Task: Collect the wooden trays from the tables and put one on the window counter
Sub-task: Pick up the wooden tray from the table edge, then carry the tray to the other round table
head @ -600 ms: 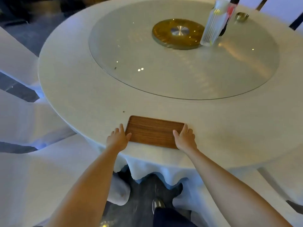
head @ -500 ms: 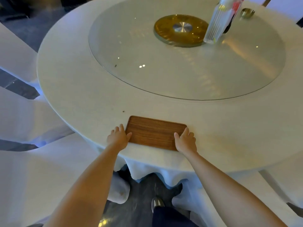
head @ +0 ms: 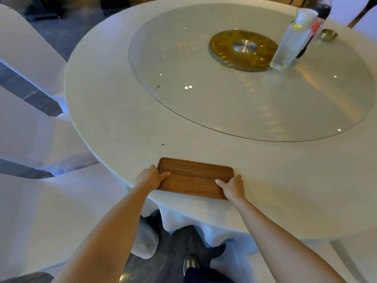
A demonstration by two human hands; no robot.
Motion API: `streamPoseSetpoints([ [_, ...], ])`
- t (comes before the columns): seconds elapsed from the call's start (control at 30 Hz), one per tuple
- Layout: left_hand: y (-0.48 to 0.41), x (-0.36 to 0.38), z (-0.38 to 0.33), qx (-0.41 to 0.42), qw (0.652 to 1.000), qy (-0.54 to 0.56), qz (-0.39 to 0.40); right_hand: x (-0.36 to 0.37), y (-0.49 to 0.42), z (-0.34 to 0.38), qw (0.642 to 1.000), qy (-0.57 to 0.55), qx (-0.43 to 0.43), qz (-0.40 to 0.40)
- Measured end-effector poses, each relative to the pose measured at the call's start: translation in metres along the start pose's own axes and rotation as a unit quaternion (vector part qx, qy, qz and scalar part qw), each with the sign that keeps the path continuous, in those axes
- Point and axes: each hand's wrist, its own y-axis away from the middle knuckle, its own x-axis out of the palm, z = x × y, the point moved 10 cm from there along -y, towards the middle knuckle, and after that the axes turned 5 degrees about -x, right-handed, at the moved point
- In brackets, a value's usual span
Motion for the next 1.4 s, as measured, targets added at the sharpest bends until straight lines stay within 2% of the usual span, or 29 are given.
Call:
streamPoseSetpoints([
  [0.3, 0.042, -0.064, 0.098, -0.05, 0.979, 0.166, -0.105, 0.047, 0.031, 0.094, 0.99, -0.011, -0.132, 0.042],
  [0.6, 0.138, -0.123, 0.235, -0.126, 0.892, 0.366, -0.235, 0.118, 0.13, 0.217, 0.939, -0.025, -0.315, 0.133],
  [0.77, 0.22, -0.14, 0.328, -0.214, 0.881, 0.296, -0.299, 0.174, 0.214, 0.254, 0.902, -0.013, -0.386, 0.193],
  [0.93, 0.307, -0.135, 0.423, -0.286, 0.848, 0.292, -0.339, 0.241, 0.31, 0.267, 0.866, 0.0, -0.433, 0.251],
  [1.23, 0.447, -0.098, 0.567, -0.377, 0.774, 0.339, -0.38, 0.349, 0.481, 0.27, 0.783, 0.044, -0.529, 0.325],
  [1.4, 0.487, -0.088, 0.622, -0.403, 0.75, 0.351, -0.391, 0.398, 0.546, 0.275, 0.741, 0.069, -0.562, 0.361],
])
